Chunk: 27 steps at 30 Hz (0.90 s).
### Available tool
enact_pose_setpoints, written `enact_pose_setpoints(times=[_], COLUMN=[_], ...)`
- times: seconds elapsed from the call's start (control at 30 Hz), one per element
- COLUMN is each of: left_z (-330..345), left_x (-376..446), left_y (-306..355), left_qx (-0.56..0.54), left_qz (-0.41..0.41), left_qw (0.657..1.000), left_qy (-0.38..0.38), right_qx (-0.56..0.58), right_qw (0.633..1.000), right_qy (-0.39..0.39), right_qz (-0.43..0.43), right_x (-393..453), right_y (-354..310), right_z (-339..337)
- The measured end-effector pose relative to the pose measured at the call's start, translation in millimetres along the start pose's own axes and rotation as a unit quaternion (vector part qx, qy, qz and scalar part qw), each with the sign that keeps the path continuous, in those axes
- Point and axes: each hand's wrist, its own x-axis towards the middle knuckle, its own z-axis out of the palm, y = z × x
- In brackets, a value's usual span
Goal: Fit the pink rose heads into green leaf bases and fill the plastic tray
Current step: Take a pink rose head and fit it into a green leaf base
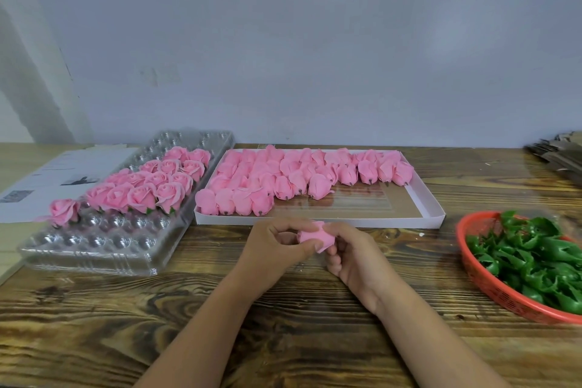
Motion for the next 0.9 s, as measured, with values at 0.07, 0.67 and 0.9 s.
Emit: enact_pose_setpoints(times=[0.07, 0.67, 0.9], left_z=[0.2, -4.0, -2.8], left_x=[0.2, 5.0, 2.6], left_y=[-0.5, 0.2, 0.9], left_qx=[-0.005, -0.203, -0.200], left_qz=[-0.005, -0.105, -0.104], left_qw=[1.000, 0.972, 0.974], left_qy=[0.009, 0.054, 0.038], right_qx=[-0.005, -0.300, -0.682], right_qw=[1.000, 0.948, 0.692], right_qy=[-0.003, 0.106, 0.214], right_qz=[-0.003, -0.005, -0.103], right_x=[0.2, -49.3, -106.3], right_y=[-0.4, -48.9, -127.3], right_z=[1.1, -17.9, -114.6])
